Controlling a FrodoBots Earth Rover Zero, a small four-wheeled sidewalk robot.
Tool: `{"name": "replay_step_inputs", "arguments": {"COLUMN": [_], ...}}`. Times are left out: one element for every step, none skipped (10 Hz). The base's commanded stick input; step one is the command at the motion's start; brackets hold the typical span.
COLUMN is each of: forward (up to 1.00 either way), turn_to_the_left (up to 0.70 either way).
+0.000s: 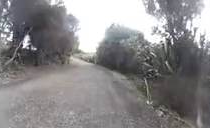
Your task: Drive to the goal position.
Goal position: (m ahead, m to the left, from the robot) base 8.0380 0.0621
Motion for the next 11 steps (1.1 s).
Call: {"name": "replay_step_inputs", "arguments": {"forward": [1.00,1.00,1.00,1.00,1.00,1.00,1.00,1.00,1.00,1.00,1.00], "turn_to_the_left": [0.40,0.13,0.00,0.00,0.00,0.00,0.00,0.00,0.00,0.02,0.01]}}
